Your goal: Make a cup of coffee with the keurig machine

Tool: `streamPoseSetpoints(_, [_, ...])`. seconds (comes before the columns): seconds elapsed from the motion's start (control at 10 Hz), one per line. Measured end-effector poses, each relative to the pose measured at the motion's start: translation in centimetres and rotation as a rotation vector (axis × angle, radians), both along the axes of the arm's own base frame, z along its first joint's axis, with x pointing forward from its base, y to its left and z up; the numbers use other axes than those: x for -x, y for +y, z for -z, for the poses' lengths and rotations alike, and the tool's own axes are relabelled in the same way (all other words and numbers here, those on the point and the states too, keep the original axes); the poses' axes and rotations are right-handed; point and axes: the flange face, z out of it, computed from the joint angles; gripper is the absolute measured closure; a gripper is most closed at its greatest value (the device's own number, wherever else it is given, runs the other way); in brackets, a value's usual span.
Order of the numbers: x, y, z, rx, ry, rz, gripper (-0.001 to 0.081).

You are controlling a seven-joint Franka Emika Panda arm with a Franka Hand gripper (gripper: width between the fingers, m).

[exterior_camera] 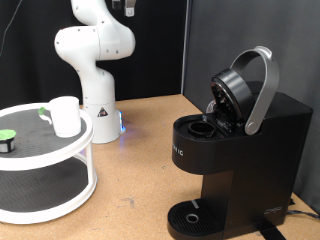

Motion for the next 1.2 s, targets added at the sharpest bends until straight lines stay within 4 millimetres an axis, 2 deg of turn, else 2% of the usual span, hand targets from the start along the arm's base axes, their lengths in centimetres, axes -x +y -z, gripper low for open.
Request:
streamPoseSetpoints(0.2, [0.0, -0.7, 0.0, -0.009, -0.001, -0.010, 0.0003])
streamPoseSetpoints(0.7, [0.8, -8.8, 0.3, -0.032, -0.011, -0.021, 0.0003])
streamPoseSetpoints(0.8, [0.9, -9.5, 0.3, -0.039, -0.014, -0.028, 0.0003])
streamPoseSetpoints(1.0, [0.8, -9.6, 0.4, -0.041, -0.016, -0.034, 0.0003])
streamPoseSetpoints(1.2, [1.2, -11.3, 0.5, -0.066, -0.031, -0.056, 0.0003])
